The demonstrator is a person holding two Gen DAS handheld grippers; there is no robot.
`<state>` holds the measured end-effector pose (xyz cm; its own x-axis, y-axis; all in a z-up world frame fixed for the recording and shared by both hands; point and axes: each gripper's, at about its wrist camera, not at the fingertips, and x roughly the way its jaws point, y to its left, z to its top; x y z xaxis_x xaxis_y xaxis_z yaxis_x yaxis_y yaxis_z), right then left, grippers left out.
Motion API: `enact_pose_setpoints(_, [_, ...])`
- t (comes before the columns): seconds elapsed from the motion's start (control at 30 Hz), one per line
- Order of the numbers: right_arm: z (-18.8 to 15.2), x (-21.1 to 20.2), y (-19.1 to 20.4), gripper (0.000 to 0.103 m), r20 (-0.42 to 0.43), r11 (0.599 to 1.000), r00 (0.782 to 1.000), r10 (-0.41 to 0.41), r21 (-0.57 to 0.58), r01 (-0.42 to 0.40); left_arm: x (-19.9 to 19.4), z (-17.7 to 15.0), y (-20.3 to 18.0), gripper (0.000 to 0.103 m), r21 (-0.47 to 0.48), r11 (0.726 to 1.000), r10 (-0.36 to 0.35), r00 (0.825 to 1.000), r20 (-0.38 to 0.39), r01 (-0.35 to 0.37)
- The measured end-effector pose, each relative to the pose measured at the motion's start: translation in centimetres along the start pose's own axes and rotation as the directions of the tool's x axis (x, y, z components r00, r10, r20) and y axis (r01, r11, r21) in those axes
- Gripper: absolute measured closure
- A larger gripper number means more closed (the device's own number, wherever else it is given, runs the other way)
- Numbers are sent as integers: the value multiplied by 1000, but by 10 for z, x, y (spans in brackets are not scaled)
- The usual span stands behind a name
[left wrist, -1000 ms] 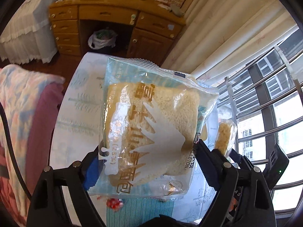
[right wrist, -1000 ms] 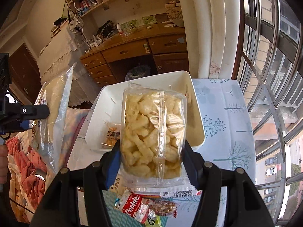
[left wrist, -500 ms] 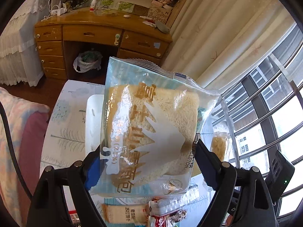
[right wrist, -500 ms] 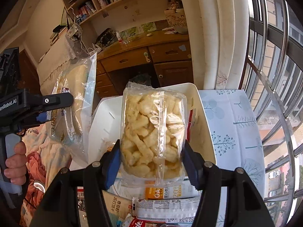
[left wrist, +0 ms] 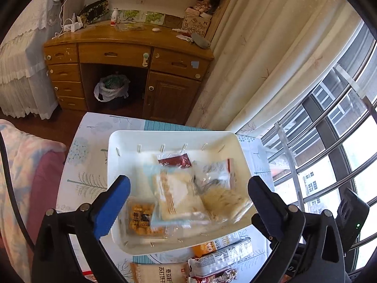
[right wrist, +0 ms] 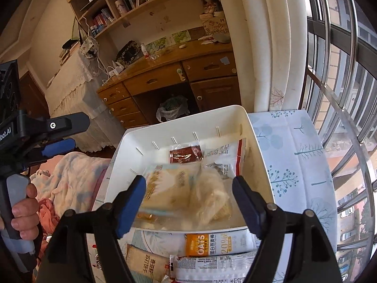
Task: Organize snacks
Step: 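Withdraw both tools from the tray toward the remaining snacks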
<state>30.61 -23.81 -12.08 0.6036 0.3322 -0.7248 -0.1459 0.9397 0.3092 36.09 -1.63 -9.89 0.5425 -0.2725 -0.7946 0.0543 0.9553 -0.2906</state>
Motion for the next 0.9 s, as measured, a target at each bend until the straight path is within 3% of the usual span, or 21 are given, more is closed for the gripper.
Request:
enact_pose_setpoints(0.37, [0,-34,-6,22,33,999,999,25,22,-26,-43,-20,-5,3,-36,999,26,1000,17,-26])
enact_pose_setpoints(0.57, [-7,-58,-7,22,39,998,997,67,6,-67,-78,-48,-4,3,-82,995,59,997,49,-55])
enact_pose_setpoints(0.9, [-30,-93,-1,20,32,989,990,136,-58,-134,-133,-111,-6,3,-172,973,171,980,100,-153])
